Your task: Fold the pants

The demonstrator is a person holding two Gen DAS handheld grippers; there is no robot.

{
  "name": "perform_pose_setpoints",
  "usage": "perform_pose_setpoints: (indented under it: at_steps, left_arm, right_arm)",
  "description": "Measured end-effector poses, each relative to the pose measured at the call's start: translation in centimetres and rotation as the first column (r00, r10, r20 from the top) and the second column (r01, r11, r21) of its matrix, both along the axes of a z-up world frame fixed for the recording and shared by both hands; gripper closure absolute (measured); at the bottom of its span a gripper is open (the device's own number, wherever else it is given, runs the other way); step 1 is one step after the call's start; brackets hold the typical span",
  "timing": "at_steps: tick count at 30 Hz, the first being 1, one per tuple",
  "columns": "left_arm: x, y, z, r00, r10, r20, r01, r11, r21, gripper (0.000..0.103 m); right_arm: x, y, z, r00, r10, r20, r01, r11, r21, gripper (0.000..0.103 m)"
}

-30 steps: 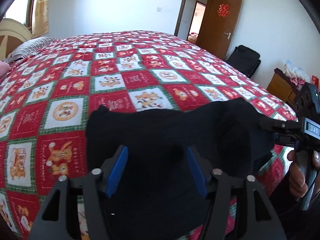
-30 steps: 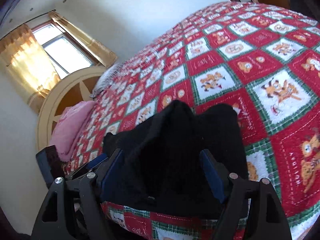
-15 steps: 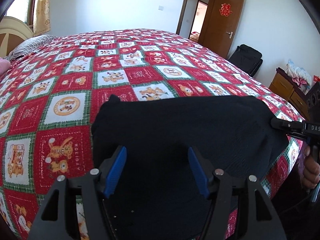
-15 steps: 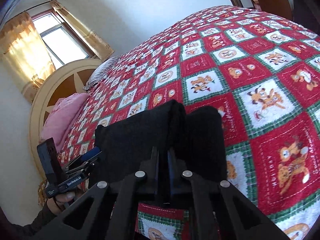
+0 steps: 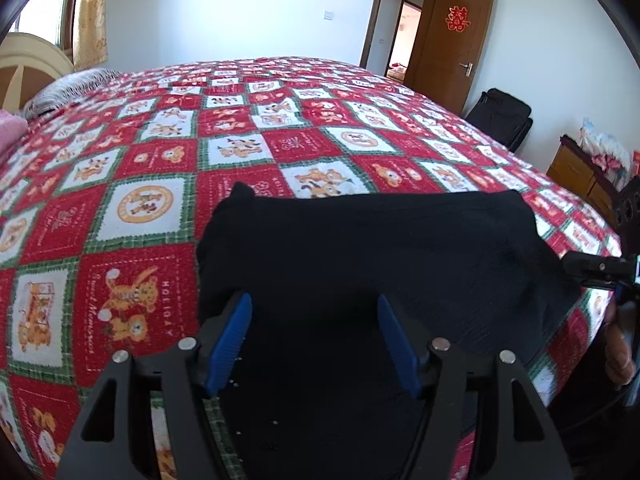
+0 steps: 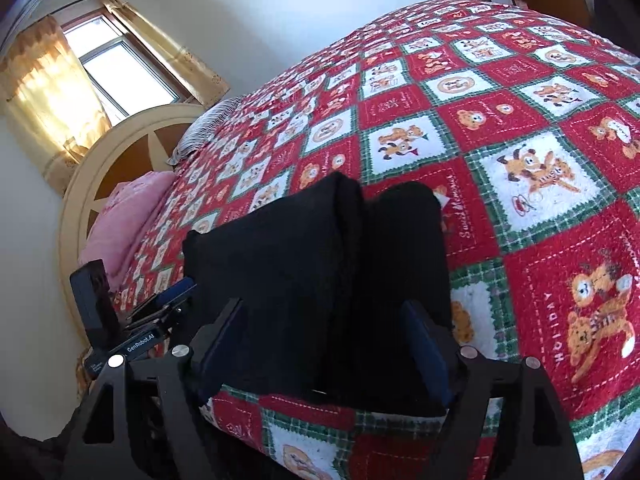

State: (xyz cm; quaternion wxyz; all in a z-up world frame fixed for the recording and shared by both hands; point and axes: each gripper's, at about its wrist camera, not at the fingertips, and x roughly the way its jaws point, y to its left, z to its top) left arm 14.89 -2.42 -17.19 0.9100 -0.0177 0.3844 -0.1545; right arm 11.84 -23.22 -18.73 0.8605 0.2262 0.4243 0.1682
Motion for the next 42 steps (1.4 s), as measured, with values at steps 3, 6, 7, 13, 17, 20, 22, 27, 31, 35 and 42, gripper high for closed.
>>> perform_pose_setpoints:
  at_steps: [3,6,7,13,17,20,22,27,31,35,42]
  left_arm:
    - [0.0,0.3,-0.2,1.0,0.003,0.007,-0.003,1.0,0.01,0.034]
    - [-0.1,0.5,-0.4,1.0,-0.002,0.02,0.002,1.0,0.021,0.034]
    - [-0.1,0.5,-0.5,1.0,-0.006,0.027,0.006,1.0,0.028,0.034]
    - [-0.3,1.0,-0.7,0.999,-0.02,0.045,0.019,1.0,0.006,0.034]
    - [-0.2,1.3,-0.6,0.999,-0.012,0.042,0.013,1.0,-0.024,0.034]
    - [-0.3,1.2,-0.7,0.999,-0.009,0.046,0.011,1.0,-0.026,0.034]
    - [-0.3,1.1,-0.8,0.999,-0.007,0.05,0.008,1.0,-0.024,0.033]
    - [-0.2,1.5,-0.2,0.999,0.012,0.031,-0.01,0.998,-0.063,0.033]
    - [-0.5,1.8,0.8,0.998,0.044,0.051,-0.041,0.998,-0.055,0.033]
    - [-0.2,2.2,0.3,0.997,0.066,0.039,-0.065,0.997,-0.049,0.022]
    - [0.1,1.9,-1.1,0.998,0.066,0.0,-0.066,0.998,-0.023,0.021]
  right_arm:
    - [0.0,0.2,-0.7,0.999,0.038,-0.029,-0.037,0.999,0.034,0.057]
    - [0.0,1.3,-1.1,0.998,0.054,-0.034,-0.054,0.999,-0.004,0.058]
    - [0.0,1.7,-1.2,0.997,0.071,-0.032,-0.071,0.997,0.004,0.058]
    - [-0.1,1.9,-1.3,0.998,0.065,-0.015,-0.065,0.998,0.015,0.057]
    - [0.4,-0.5,-2.1,0.999,0.013,-0.047,-0.007,0.992,0.127,0.057]
    - [0.5,-0.4,-2.1,0.999,0.001,-0.04,0.003,0.994,0.113,0.057]
    - [1.0,-0.2,-2.5,0.999,0.009,-0.053,-0.002,0.991,0.135,0.057]
    - [1.3,0.8,-1.7,0.999,0.045,-0.023,-0.042,0.991,0.13,0.084]
    - [-0.5,1.9,1.9,0.992,0.07,0.101,-0.073,0.997,0.026,0.085]
    - [-1.5,1.3,4.1,0.987,0.071,0.142,-0.068,0.997,-0.028,0.085]
    - [0.3,-2.5,-1.2,0.998,-0.032,-0.057,0.031,0.999,-0.032,0.077]
